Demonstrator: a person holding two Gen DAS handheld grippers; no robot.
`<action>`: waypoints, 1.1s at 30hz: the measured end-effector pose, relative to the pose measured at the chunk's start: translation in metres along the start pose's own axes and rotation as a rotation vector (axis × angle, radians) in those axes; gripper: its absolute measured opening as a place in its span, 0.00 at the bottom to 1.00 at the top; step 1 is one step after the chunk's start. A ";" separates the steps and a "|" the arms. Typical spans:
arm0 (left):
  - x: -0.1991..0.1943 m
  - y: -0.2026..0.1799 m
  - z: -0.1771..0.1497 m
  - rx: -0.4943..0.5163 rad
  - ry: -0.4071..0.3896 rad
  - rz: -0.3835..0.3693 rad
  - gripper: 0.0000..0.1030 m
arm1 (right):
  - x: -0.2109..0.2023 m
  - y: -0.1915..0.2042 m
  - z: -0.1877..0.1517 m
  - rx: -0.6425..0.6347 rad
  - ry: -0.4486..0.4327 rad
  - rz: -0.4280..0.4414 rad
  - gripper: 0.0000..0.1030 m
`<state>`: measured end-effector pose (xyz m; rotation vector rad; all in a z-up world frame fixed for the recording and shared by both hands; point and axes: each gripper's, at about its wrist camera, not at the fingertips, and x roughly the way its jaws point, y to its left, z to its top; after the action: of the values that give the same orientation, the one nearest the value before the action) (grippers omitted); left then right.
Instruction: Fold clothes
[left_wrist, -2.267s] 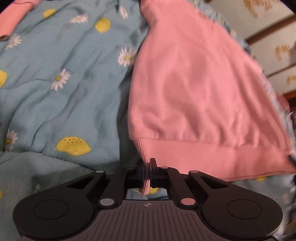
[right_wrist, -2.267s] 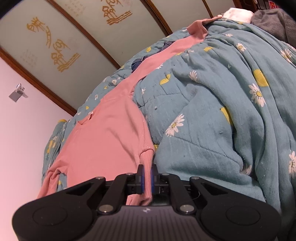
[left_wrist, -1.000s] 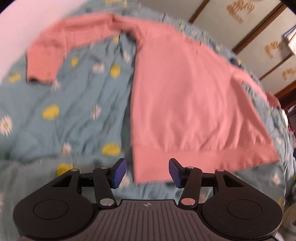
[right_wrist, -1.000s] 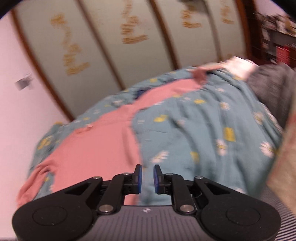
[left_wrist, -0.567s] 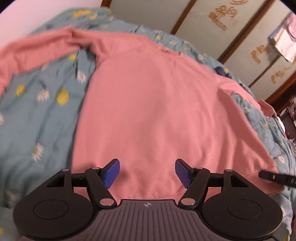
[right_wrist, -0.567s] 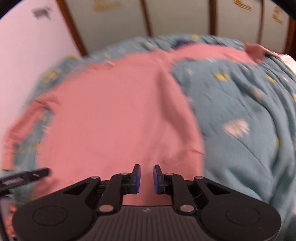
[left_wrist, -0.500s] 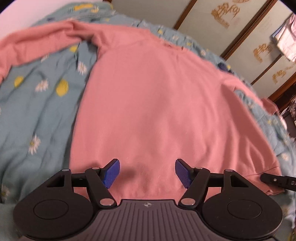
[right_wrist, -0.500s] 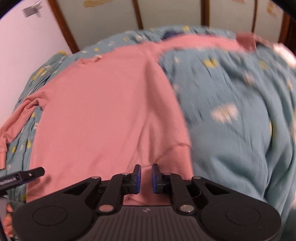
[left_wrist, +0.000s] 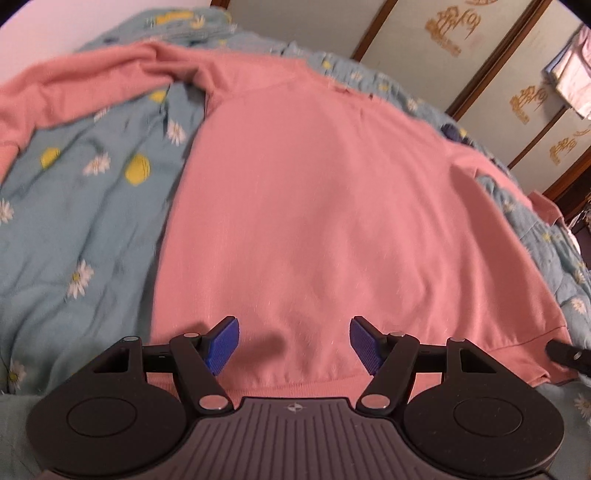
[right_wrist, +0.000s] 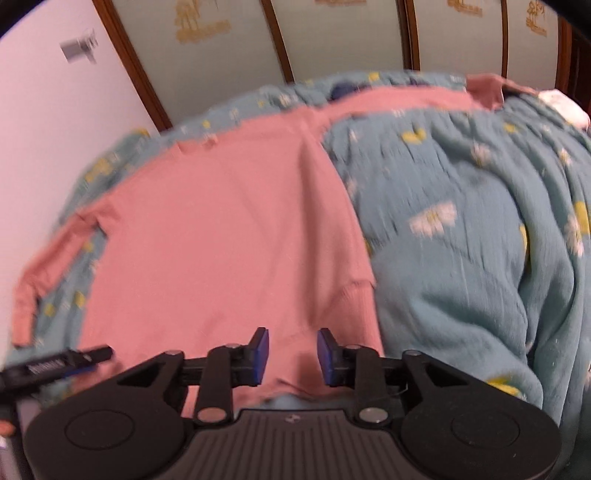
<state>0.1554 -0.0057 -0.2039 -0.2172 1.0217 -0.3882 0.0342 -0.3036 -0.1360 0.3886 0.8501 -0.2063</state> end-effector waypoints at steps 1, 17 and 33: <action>-0.001 0.000 0.000 -0.001 -0.012 0.002 0.64 | -0.002 0.003 0.004 -0.002 -0.038 0.002 0.32; -0.024 0.000 0.007 -0.003 -0.197 0.112 0.66 | 0.039 0.003 -0.002 -0.032 -0.132 -0.063 0.44; -0.075 0.198 0.057 -0.585 -0.243 0.387 0.77 | 0.047 0.003 -0.005 -0.042 -0.096 -0.019 0.51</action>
<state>0.2123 0.2050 -0.1858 -0.5658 0.8900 0.2938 0.0621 -0.2995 -0.1743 0.3288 0.7624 -0.2229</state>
